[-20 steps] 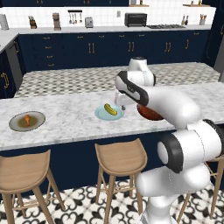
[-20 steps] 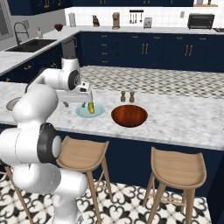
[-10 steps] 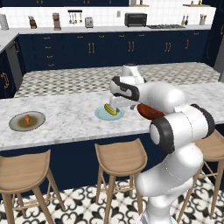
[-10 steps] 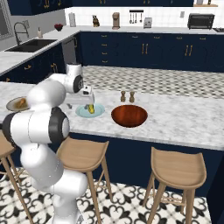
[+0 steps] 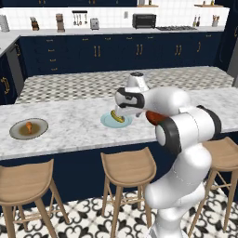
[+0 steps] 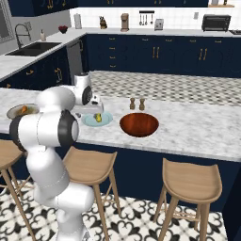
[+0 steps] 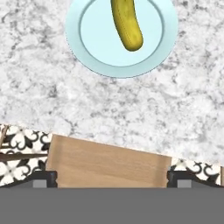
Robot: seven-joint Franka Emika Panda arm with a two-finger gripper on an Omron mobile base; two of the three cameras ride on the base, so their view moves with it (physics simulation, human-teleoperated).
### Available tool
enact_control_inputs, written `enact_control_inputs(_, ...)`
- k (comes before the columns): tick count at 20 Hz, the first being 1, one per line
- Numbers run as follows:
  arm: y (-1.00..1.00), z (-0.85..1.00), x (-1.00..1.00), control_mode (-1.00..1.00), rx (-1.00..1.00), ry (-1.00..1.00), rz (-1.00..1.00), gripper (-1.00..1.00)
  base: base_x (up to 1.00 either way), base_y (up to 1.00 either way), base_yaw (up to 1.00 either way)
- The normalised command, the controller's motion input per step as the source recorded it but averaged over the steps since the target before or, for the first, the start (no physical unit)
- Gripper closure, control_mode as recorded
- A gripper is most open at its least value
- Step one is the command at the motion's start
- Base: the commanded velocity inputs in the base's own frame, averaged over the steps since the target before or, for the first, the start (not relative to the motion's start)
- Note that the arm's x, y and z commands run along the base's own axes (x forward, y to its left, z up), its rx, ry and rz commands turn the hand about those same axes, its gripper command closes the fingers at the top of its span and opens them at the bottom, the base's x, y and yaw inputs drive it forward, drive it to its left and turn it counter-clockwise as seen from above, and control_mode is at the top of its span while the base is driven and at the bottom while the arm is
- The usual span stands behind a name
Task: Pick the chicken drumstick and cucumber from their plates and place them in the bowl. Then put the bowl in the fridge.
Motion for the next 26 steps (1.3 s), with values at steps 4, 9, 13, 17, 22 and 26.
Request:
enact_control_inputs(4,0.00,-0.23,0.43,-1.00,0.01,0.00,0.00,-1.00,0.00,0.00,0.00)
enact_control_inputs(9,0.00,-0.01,0.49,-1.00,0.00,0.00,0.00,-1.00,0.00,0.00,0.00)
enact_control_inputs(13,0.02,-0.11,0.42,-1.00,0.00,0.00,0.00,-1.00,0.00,0.00,0.00)
enact_control_inputs(17,0.09,-0.33,0.44,-1.00,0.00,0.00,0.00,-1.00,0.00,0.00,0.00)
enact_control_inputs(22,0.08,-0.39,0.50,-1.00,0.00,0.00,0.00,-1.00,0.00,0.00,0.00)
enact_control_inputs(26,0.01,-0.17,0.44,-1.00,0.00,0.00,0.00,-1.00,0.00,0.00,0.00)
